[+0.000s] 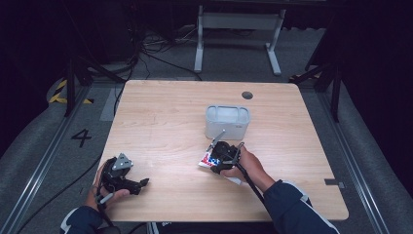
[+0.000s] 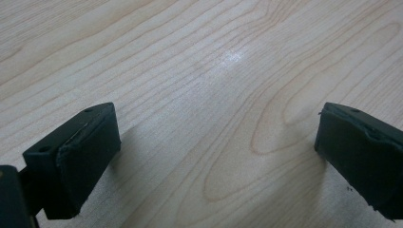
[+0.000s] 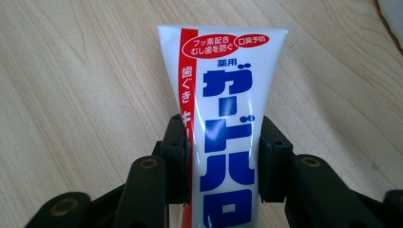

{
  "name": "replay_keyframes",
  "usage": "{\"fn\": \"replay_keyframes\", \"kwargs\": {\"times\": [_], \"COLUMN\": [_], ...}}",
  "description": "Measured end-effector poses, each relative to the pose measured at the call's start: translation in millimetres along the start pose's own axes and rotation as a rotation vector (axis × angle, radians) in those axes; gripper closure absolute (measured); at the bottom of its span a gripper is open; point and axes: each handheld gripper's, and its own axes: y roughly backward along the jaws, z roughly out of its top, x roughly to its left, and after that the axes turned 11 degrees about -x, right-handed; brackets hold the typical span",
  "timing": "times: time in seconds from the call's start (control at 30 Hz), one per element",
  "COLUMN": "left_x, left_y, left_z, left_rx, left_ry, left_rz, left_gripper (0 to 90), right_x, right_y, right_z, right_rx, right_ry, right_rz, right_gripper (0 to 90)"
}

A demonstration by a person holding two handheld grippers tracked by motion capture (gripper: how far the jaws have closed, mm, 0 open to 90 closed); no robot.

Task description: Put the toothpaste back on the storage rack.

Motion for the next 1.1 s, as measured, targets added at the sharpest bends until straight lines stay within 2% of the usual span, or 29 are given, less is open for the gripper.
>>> {"fn": "replay_keyframes", "kwargs": {"times": [0.1,0.37,0.6,0.77,1.1], "left_x": [0.1,0.0,0.1,0.0,0.0], "left_y": [0.0,0.0,0.0,0.0,0.0], "left_z": [0.0,0.0,0.0,0.0,0.0], "left_rx": [0.000,0.000,0.000,0.000,0.000], "left_ry": [0.000,0.000,0.000,0.000,0.000], "left_rz": [0.000,0.000,0.000,0.000,0.000], "left_gripper": [1.7,1.7,1.7,1.7,1.7], "right_x": [-1.9,-3.1,-7.5,-13.2,-18.0], "right_y": [1.8,11.1,30.7,47.4,70.0], "right_z": [-1.9,-10.5,-19.1,-25.8,-39.6], "right_rx": [-0.017,-0.060,-0.134,-0.194,-0.270], "right_ry": [-0.006,0.013,-0.004,-0.014,-0.017], "right_rz": [0.012,0.036,0.054,0.041,0.041], "right_gripper": [64.0,64.7,64.8,64.7,64.7]}}
